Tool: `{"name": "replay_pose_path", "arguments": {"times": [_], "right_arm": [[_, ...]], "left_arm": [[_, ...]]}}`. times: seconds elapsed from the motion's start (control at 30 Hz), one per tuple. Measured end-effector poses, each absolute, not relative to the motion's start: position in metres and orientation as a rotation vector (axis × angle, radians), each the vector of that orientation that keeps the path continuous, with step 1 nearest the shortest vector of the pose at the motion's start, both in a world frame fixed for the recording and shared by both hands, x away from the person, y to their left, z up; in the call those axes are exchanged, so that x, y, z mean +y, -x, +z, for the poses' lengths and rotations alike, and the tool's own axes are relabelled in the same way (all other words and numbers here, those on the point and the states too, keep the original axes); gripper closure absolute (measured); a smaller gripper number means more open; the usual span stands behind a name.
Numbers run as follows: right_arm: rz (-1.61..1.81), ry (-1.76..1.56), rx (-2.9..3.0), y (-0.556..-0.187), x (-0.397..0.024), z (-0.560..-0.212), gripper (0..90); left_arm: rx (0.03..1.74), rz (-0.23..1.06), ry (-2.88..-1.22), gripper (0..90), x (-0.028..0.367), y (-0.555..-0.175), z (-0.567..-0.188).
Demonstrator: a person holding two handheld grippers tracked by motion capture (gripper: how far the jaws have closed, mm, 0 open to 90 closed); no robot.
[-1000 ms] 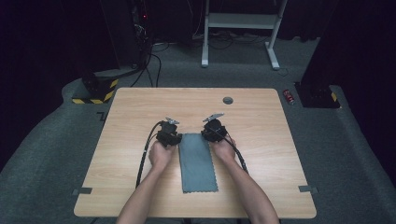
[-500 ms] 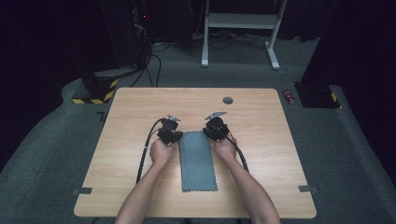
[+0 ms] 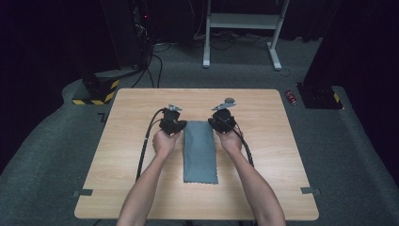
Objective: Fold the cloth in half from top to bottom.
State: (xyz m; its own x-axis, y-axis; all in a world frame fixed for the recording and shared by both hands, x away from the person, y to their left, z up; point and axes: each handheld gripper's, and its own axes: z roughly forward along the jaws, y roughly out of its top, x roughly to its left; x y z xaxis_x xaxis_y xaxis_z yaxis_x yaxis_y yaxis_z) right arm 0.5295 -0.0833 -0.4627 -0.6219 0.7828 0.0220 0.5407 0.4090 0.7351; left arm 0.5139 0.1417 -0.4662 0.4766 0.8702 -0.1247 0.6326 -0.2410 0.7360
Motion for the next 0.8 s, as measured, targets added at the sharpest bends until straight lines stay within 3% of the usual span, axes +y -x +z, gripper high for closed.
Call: {"name": "replay_pose_path", "arguments": {"times": [0.8], "right_arm": [[1.09, -0.953, 2.485, -0.471, -0.1, -0.483, 89.8]], "left_arm": [[0.987, 0.391, -2.176, 89.2, 0.131, -0.453, -0.478]]}}
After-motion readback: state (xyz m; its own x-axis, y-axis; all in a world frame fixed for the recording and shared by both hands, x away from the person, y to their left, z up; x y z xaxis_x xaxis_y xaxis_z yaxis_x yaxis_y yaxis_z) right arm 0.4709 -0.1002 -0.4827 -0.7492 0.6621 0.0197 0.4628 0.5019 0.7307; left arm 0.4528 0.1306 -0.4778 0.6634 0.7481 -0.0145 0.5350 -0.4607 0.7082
